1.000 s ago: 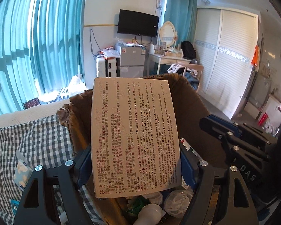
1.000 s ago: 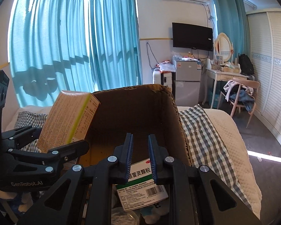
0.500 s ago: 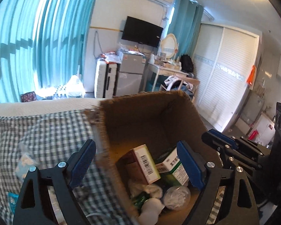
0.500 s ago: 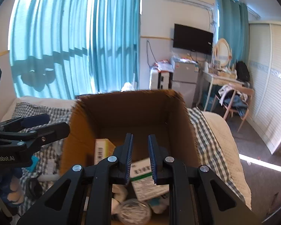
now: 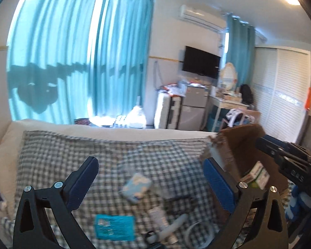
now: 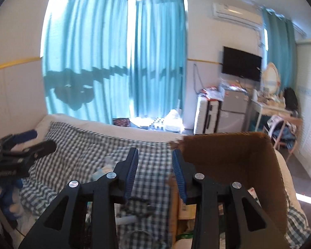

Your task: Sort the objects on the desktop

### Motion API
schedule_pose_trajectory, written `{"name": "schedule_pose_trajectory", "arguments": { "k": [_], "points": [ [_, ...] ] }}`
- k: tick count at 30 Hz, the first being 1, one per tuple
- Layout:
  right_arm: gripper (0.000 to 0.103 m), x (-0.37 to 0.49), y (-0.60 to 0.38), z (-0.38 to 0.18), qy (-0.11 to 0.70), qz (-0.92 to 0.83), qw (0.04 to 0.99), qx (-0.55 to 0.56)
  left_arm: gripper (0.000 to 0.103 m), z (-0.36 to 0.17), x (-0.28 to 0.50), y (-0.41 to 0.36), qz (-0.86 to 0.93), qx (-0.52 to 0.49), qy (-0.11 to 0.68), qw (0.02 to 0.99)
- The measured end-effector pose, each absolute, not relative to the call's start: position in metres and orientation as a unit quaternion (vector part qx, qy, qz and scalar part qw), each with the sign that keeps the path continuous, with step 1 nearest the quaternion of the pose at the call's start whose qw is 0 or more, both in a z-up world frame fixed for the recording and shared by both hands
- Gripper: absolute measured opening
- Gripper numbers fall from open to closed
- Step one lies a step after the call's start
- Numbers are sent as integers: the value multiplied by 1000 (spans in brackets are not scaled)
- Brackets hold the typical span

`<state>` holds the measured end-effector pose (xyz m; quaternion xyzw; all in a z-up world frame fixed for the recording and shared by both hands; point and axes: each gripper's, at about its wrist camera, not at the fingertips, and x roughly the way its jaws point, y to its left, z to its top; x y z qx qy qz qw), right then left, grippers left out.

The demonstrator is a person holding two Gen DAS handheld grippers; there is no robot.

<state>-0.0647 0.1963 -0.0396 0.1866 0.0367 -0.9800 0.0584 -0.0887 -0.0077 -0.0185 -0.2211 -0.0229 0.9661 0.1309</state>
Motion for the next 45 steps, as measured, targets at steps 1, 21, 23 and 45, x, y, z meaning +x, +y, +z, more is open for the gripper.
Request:
{"name": "schedule_pose_trajectory", "arguments": {
  "k": [1, 21, 23, 45],
  "points": [
    [45, -61, 188, -41, 45, -980, 67, 183, 103, -20, -84, -17, 966, -226, -21, 121],
    [89, -42, 119, -75, 41, -972, 153, 174, 103, -38, -56, -86, 973, -228, 12, 26],
    [89, -46, 119, -83, 51, -970, 152, 184, 103, -50, -64, -81, 969, -242, 21, 39],
    [89, -110, 118, -209, 54, -930, 151, 332, 103, -221, -162, -45, 869, -486, 19, 96]
  ]
}}
